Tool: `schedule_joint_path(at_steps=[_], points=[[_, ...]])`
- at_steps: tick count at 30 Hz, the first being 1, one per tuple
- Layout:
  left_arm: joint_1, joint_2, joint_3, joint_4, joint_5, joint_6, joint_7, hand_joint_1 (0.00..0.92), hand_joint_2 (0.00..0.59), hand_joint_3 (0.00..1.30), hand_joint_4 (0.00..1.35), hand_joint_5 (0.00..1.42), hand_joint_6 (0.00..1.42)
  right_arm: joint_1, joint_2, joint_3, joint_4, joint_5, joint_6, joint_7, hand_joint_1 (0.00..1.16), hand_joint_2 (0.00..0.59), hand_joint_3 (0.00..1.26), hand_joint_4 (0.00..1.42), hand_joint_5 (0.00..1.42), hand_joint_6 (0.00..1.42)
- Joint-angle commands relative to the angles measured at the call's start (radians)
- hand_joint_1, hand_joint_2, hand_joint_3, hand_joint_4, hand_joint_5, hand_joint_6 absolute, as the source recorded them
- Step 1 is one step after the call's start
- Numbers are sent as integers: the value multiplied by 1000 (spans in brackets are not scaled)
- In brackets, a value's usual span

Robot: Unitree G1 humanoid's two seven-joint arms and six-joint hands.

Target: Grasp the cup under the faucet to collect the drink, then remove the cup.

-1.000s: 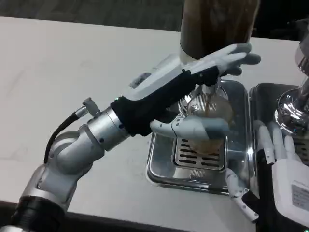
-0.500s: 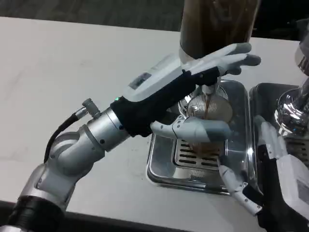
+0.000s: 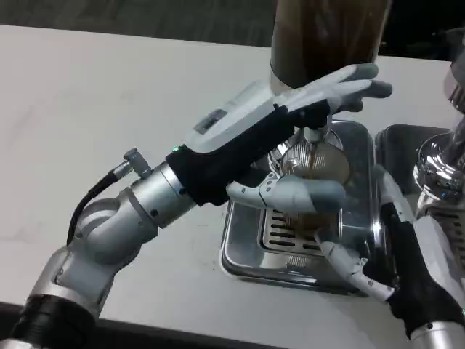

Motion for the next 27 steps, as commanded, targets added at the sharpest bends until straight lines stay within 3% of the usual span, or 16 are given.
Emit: schedule_joint_path(at_steps=[1, 19, 27], points=[[-5, 6, -11, -8, 5, -6, -9, 0, 113, 156, 14, 224, 183, -58, 9, -23, 78, 82, -76, 27, 662, 214, 0, 0, 0, 0], [-10, 0, -20, 2, -29, 2, -21, 0, 116, 174, 14, 224, 169, -155, 26, -61, 210, 173, -155, 36, 692, 195, 0, 0, 0, 0], [-10, 3, -20, 2, -31, 3, -22, 0, 117, 177, 14, 224, 169, -184, 57, -61, 280, 197, -205, 31, 692, 198, 0, 0, 0, 0]])
